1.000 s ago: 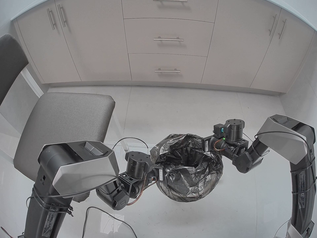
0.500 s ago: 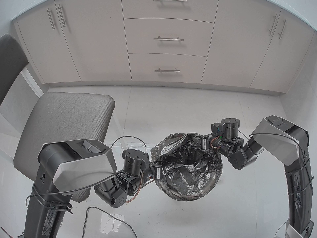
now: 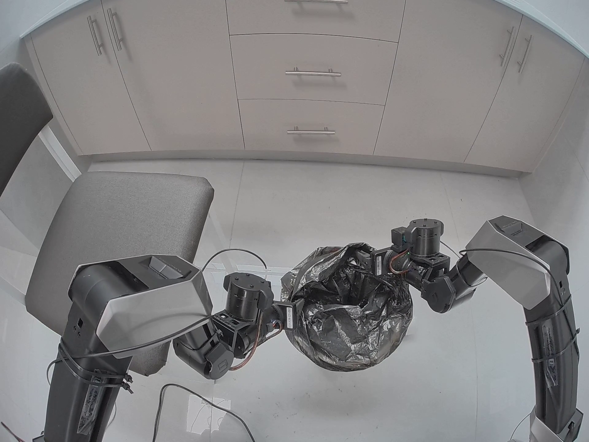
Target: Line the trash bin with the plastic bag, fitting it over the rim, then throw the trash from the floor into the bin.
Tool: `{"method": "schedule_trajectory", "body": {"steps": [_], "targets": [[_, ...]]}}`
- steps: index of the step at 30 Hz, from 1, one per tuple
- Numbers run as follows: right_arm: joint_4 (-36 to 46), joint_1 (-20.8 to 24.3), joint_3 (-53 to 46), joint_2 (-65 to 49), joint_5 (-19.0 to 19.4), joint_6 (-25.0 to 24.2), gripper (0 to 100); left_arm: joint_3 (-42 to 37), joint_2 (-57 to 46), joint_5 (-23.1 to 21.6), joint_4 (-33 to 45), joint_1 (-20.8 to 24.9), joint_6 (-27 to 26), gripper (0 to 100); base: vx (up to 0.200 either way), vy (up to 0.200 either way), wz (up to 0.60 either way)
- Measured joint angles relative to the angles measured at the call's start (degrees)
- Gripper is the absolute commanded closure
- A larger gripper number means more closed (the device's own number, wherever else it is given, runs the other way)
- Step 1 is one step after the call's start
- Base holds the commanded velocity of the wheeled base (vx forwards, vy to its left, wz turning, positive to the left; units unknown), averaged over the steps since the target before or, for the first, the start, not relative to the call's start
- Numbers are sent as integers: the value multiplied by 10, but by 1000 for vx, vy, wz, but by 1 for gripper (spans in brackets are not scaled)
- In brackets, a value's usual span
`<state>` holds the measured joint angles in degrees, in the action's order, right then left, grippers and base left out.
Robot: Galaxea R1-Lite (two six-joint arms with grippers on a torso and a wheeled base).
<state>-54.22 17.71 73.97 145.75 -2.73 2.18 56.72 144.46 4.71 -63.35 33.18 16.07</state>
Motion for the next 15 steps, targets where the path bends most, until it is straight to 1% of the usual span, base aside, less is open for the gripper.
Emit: {"method": "schedule_trajectory", "body": {"steps": [4,9,11,15], "targets": [[0,0,0,1,0,0,0,9,0,0,25,-5,2,0,0,0,0],[-2,0,0,2,1,0,0,32,0,4,82,-12,10,0,0,0,0],[-2,1,0,3,1,0,0,44,0,5,96,-14,27,0,0,0,0],[-2,1,2,6,2,0,0,68,-2,9,126,-20,85,0,0,0,0]]}}
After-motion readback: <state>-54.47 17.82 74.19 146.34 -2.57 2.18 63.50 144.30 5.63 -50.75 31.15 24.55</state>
